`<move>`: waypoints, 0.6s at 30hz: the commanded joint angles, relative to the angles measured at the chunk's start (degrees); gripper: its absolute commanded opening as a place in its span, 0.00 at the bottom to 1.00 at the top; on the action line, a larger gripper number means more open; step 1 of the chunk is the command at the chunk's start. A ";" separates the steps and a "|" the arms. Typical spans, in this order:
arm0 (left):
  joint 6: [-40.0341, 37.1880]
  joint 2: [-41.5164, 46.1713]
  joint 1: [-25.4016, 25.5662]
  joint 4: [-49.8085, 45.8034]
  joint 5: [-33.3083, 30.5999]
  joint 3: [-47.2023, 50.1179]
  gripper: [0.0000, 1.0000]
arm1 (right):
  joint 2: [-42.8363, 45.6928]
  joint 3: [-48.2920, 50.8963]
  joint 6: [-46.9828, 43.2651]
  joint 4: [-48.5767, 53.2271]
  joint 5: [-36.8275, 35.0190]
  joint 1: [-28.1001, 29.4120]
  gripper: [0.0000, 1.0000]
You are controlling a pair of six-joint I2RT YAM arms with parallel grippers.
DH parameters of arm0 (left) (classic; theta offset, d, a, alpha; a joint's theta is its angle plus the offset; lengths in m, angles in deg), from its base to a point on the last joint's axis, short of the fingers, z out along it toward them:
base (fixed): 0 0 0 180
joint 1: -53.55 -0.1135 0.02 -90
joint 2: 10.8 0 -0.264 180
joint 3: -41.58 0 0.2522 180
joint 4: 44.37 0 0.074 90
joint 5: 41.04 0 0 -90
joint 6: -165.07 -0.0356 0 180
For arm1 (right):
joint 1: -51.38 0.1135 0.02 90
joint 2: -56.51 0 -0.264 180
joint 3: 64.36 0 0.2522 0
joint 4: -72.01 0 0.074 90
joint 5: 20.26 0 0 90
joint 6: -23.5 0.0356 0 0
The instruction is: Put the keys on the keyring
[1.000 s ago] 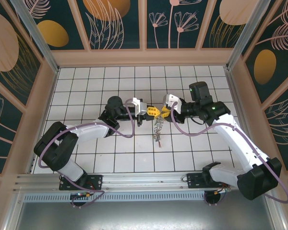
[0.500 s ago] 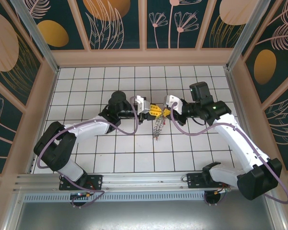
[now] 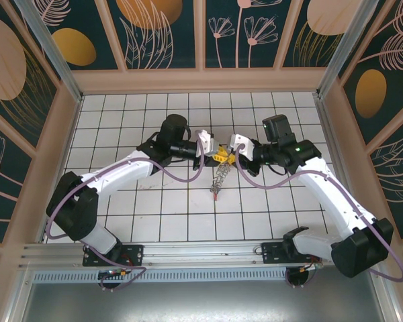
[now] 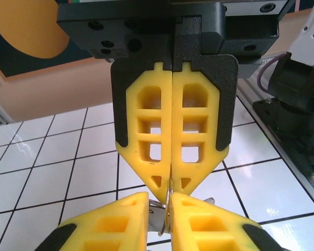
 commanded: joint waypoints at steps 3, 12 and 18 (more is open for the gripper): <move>-7.17 -1.90 0.21 -10.01 -1.20 -3.74 0.00 | 0.38 -2.35 0.22 -1.62 0.84 0.66 0.00; 1.34 1.82 0.10 6.33 3.26 2.74 0.00 | 3.28 2.20 3.98 -4.99 5.02 -0.70 0.21; 11.99 1.92 -0.10 21.29 7.64 6.90 0.00 | 7.05 4.75 5.57 -3.25 9.64 -4.13 0.28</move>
